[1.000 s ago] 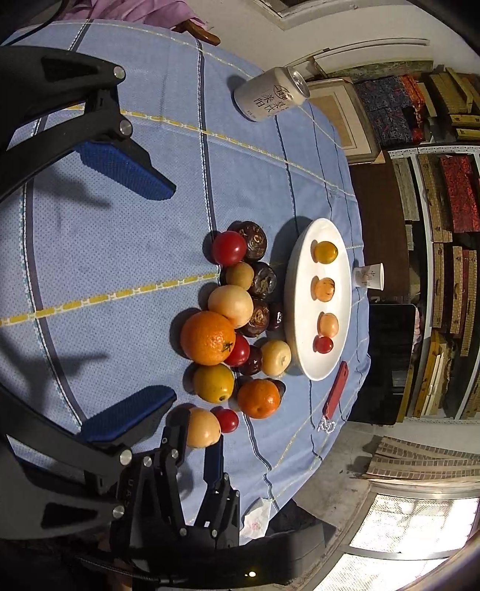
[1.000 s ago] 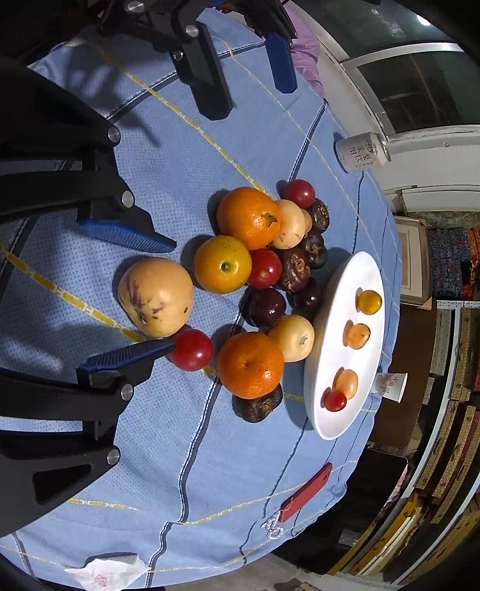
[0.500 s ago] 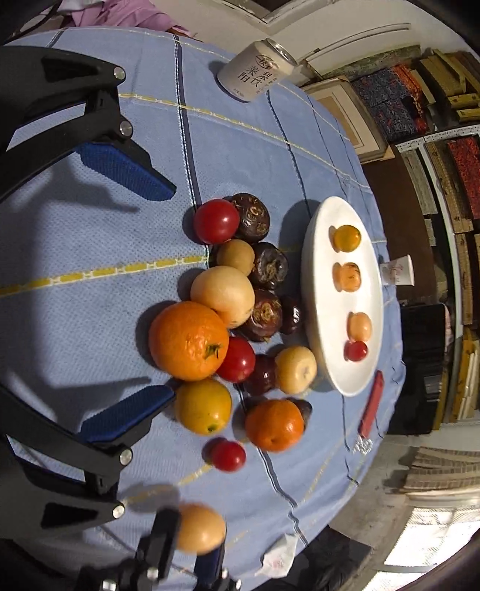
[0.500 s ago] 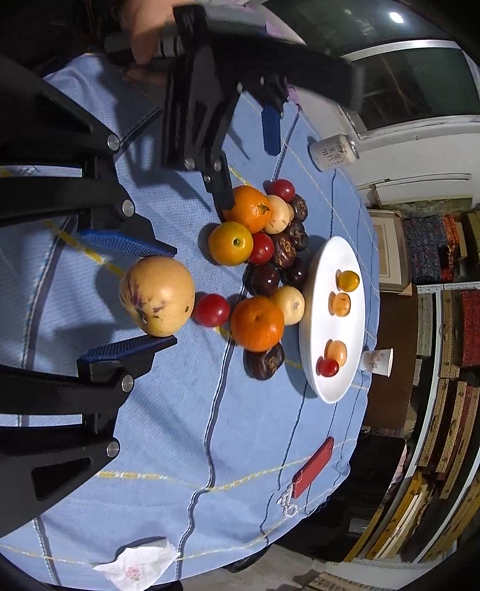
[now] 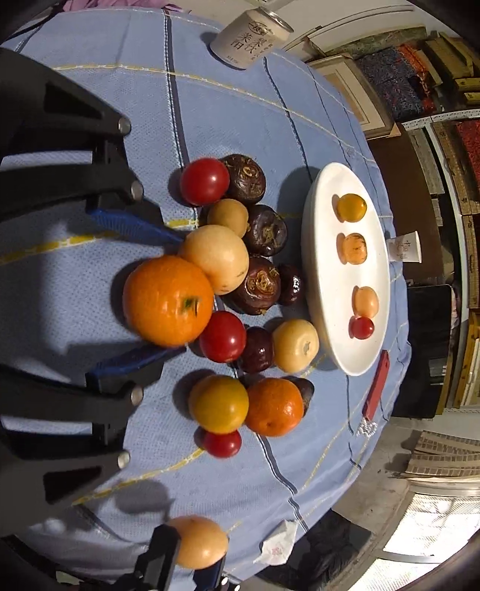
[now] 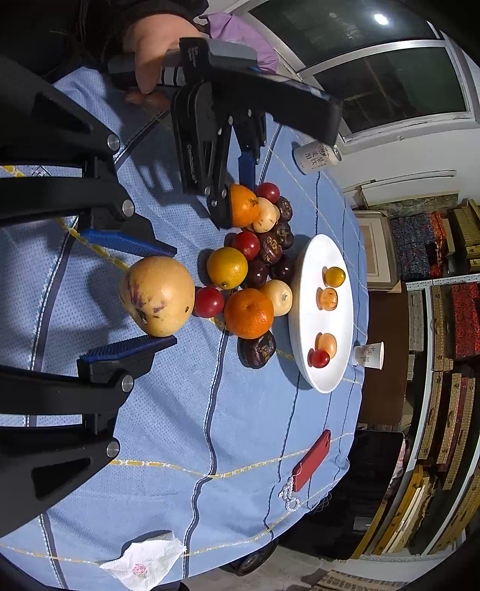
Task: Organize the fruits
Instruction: 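Grasp the mandarin with the left gripper while the right grasps the yellow pear, then place both held fruits on the white plate and open both grippers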
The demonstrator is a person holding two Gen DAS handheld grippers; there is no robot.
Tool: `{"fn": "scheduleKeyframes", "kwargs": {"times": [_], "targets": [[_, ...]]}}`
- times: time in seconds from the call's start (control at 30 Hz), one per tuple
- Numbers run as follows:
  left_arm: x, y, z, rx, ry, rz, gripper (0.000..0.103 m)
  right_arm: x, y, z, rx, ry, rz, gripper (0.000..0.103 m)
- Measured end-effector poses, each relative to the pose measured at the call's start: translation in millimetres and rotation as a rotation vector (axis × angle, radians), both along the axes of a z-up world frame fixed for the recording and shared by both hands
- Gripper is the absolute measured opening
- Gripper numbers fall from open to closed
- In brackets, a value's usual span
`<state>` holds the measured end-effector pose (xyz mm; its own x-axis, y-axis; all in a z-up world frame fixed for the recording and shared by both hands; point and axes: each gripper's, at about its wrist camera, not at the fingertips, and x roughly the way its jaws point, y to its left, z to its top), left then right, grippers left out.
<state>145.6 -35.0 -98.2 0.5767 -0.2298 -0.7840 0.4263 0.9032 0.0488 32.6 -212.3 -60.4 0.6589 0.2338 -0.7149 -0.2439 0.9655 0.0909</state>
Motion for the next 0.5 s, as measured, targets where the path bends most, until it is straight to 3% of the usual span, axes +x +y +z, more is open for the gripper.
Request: {"fn": "scheduleKeyframes", "kwargs": {"times": [0.3,0.5], "targets": [[-40.5,43.5,38.9,-0.11,-0.073,0.009,0.044,0.0,4.5,10.5,-0.007,-0.027,0.015,0.042],[-23.1,52.0,64.7,-0.139,-0.106,0.01,0.044,25.5,4.3,25.3,0.02,-0.026,0.029,0.042]]}}
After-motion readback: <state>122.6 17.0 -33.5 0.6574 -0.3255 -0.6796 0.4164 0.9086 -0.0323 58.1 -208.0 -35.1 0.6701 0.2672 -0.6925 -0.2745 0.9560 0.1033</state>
